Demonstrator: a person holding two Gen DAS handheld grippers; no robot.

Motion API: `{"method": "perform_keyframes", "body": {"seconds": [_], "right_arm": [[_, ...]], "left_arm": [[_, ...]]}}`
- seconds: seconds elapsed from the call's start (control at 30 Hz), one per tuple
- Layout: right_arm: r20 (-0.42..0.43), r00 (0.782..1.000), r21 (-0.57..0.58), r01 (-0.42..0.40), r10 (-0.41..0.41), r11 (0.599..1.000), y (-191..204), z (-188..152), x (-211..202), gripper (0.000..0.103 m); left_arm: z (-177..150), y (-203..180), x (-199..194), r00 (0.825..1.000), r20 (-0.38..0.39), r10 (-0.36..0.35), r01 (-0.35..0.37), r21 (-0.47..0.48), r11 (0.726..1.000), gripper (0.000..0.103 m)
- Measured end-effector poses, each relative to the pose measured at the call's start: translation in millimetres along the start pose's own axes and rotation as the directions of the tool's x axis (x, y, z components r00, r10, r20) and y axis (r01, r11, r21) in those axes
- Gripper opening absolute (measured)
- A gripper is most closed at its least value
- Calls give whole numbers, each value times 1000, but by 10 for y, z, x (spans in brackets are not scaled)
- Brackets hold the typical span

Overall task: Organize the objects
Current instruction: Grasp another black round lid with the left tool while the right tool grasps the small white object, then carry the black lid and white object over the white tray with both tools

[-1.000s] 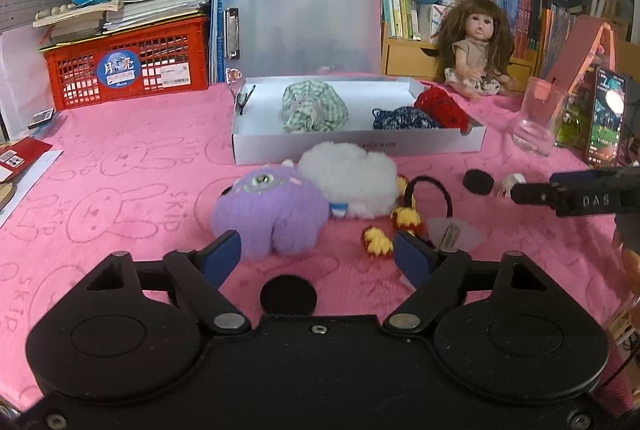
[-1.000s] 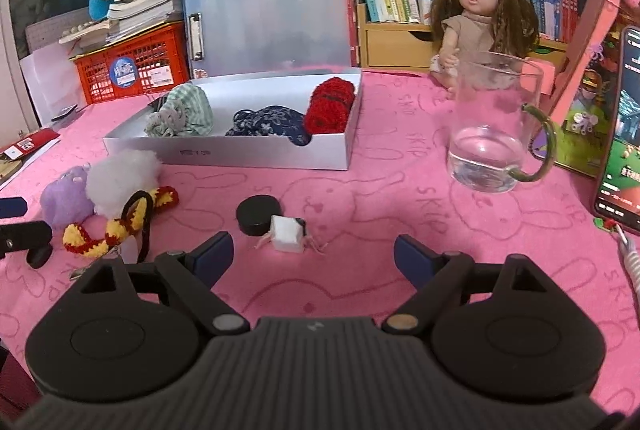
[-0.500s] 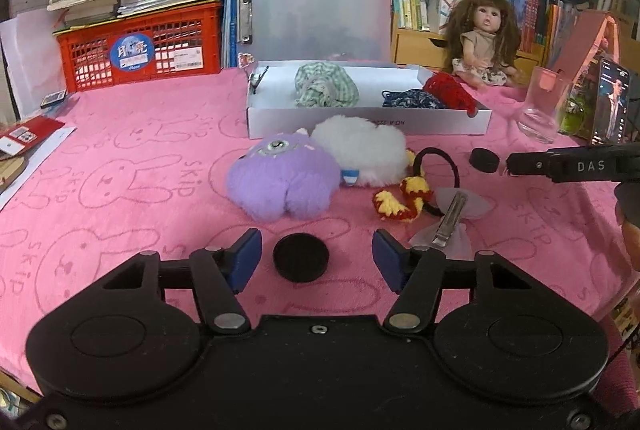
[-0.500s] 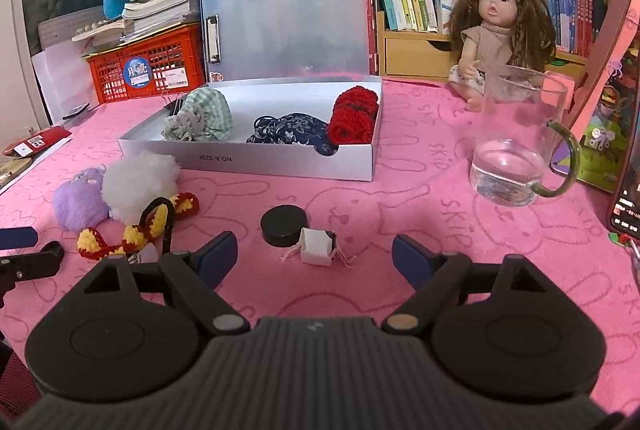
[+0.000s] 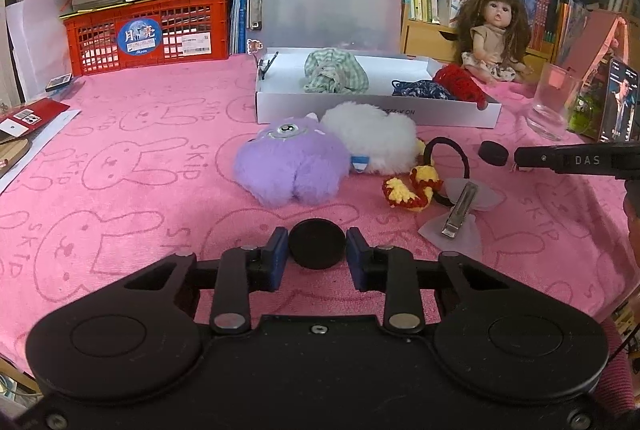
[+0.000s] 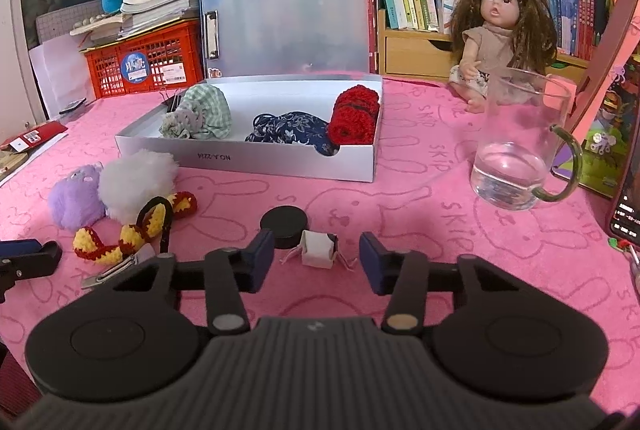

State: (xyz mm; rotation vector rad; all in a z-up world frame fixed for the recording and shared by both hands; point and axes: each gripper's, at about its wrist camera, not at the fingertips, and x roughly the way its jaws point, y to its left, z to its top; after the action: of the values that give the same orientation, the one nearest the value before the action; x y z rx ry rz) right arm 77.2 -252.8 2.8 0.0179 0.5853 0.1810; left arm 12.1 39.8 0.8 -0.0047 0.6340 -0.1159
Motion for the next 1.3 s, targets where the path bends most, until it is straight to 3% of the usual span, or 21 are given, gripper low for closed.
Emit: {"method": "perform_keyframes", "body": {"seconds": [0.13,0.2,0.5,0.83,1.07,1.3], "right_arm": [[-18,1000,3,3,-3,1000,14,-2,29,25],[-15,1000,-1,9,-9,1000,19,-3,20,21],[19,1000,8,-11,10,1000,33,131,-83,21],[69,997,36,-34,31,999,31,443,-67,21],[54,998,100,-48,43,994,-56,692,141,21],[11,999,135,-53,52,989,-50,797,450,21]], "left_arm": [[17,-15,-21,1000,15,1,-1,1,1000,29],[36,-20,-34,1000,19,-3,3,-1,1000,29],[349,10,-107,996,72,-48,51,-36,998,29],[950,77,115,990,141,-31,36,-30,999,29],[1277,113,554,992,118,-36,44,-71,996,29],[1395,107,997,996,70,-57,64,-105,992,29]]}}
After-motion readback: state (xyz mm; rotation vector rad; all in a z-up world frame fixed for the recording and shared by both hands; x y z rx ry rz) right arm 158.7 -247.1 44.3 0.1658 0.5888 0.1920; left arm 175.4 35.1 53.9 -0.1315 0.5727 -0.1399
